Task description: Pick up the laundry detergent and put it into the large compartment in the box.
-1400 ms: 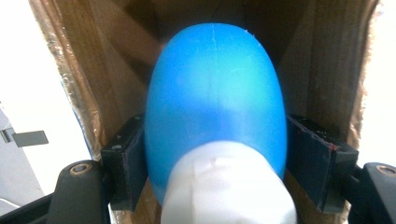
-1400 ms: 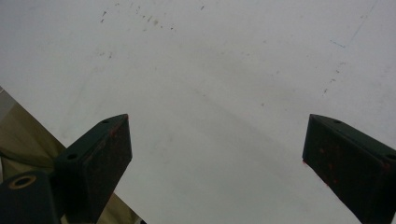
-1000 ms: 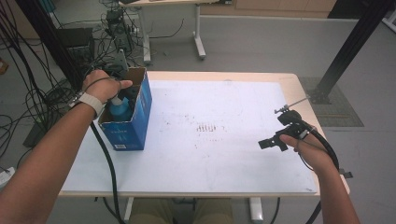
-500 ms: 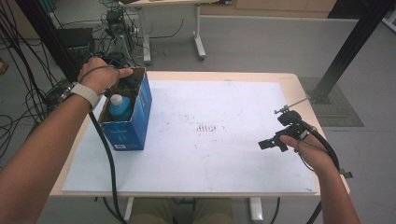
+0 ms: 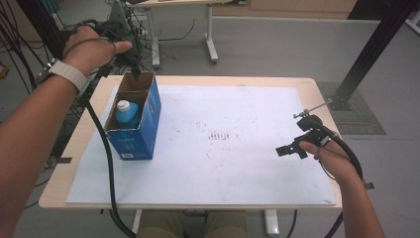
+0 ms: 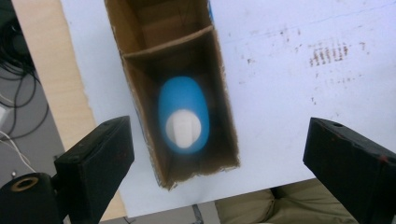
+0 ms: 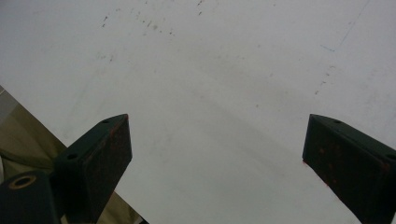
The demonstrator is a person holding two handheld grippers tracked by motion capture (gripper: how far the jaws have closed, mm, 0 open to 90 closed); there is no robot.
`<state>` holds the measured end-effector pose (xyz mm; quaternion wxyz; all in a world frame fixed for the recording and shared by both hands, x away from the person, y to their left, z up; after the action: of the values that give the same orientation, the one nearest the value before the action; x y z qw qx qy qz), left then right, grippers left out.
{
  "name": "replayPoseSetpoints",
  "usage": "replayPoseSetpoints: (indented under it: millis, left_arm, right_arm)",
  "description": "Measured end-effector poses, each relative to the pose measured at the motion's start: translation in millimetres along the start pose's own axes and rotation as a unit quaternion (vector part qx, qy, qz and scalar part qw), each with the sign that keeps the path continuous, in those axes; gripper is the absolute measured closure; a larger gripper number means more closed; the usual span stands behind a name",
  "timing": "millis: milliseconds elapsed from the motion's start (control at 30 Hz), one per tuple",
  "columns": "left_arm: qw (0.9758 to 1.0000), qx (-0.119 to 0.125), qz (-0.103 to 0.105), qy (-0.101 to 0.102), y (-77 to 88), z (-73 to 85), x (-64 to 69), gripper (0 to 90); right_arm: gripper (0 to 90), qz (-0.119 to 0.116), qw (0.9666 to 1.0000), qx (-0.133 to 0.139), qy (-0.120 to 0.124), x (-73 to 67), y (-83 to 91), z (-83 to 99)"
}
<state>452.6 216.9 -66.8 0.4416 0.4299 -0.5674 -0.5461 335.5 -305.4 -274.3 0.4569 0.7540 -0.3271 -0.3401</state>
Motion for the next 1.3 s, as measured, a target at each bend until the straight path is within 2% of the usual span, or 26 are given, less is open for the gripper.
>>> replayPoseSetpoints:
  millis: [133,267,400,467,600,667,700,767,833,967,1033,1067,1100,1133,1233,1300]
  left_arm:
    - [0.9994,0.021,-0.006,-0.026,23.9,2.7,9.5,6.8]
    - [0.9978,0.030,-0.008,-0.058,37.5,2.3,19.7,6.0]
    - [0.9949,0.035,-0.003,-0.094,44.4,0.6,28.2,5.1]
    - [0.9942,0.032,0.000,-0.103,46.5,-0.8,30.6,5.1]
    - [0.9904,0.026,0.011,-0.136,49.5,-5.3,36.0,5.2]
    - [0.9869,0.020,0.017,-0.159,50.3,-8.7,39.2,5.6]
    - [0.9860,0.019,0.021,-0.164,49.9,-9.6,40.6,5.6]
    - [0.9811,0.013,0.026,-0.191,48.4,-13.0,44.8,6.0]
    - [0.9751,0.005,0.026,-0.220,46.4,-15.9,50.5,7.4]
    - [0.9685,0.004,0.023,-0.248,41.9,-19.9,60.1,7.1]
    - [0.9637,0.003,0.020,-0.266,39.6,-21.4,64.8,6.6]
    - [0.9605,0.003,0.021,-0.277,38.6,-22.2,67.2,6.5]
    - [0.9587,0.003,0.020,-0.284,37.9,-22.6,68.7,6.5]
    - [0.9554,0.001,0.019,-0.295,36.6,-23.2,71.4,6.5]
    - [0.9500,-0.001,0.017,-0.312,33.8,-24.4,76.2,6.5]
    - [0.9444,-0.001,0.018,-0.328,30.8,-25.5,80.2,6.6]
  right_arm:
    - [7.8,0.001,1.0000,-0.001,0.000,-0.2,0.7,-0.4]
    - [7.8,0.001,1.0000,-0.001,-0.002,0.6,1.4,0.1]
    - [7.9,0.001,1.0000,0.000,-0.003,1.1,2.3,0.6]
    - [7.8,0.002,1.0000,-0.001,-0.003,1.4,3.0,0.6]
    - [7.8,0.003,1.0000,0.001,-0.004,1.9,4.3,1.1]
    - [7.8,0.003,1.0000,0.001,-0.005,2.2,4.2,1.3]
    - [7.8,0.003,1.0000,0.000,-0.006,2.2,4.0,1.3]
    - [7.9,0.002,1.0000,0.000,-0.006,2.1,3.4,1.4]
    - [7.8,0.002,1.0000,0.000,-0.006,2.2,2.8,1.3]
    - [7.8,0.002,1.0000,-0.001,-0.006,2.7,2.1,1.0]
    - [7.8,0.002,1.0000,-0.001,-0.007,2.6,2.2,0.7]
    - [7.8,0.002,1.0000,-0.001,-0.006,2.5,2.4,0.6]
    - [7.8,0.002,1.0000,-0.001,-0.006,2.6,2.5,0.5]
    - [7.8,0.002,1.0000,-0.001,-0.006,2.7,2.5,0.5]
    - [7.8,0.003,1.0000,0.000,-0.007,3.1,3.0,0.8]
    - [7.8,0.003,1.0000,0.001,-0.006,3.3,3.2,1.1]
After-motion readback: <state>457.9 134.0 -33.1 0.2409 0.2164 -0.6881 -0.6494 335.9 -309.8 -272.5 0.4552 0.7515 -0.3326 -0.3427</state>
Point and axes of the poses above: each handheld gripper's, and its own axes: y roughly backward along the jaws, z roughly out of its underside, x roughly to its right, the point moved 9 cm from there along -y, roughly forward along the jaws, and after that the axes turned 8 degrees about -x, right-handed, at the moved point
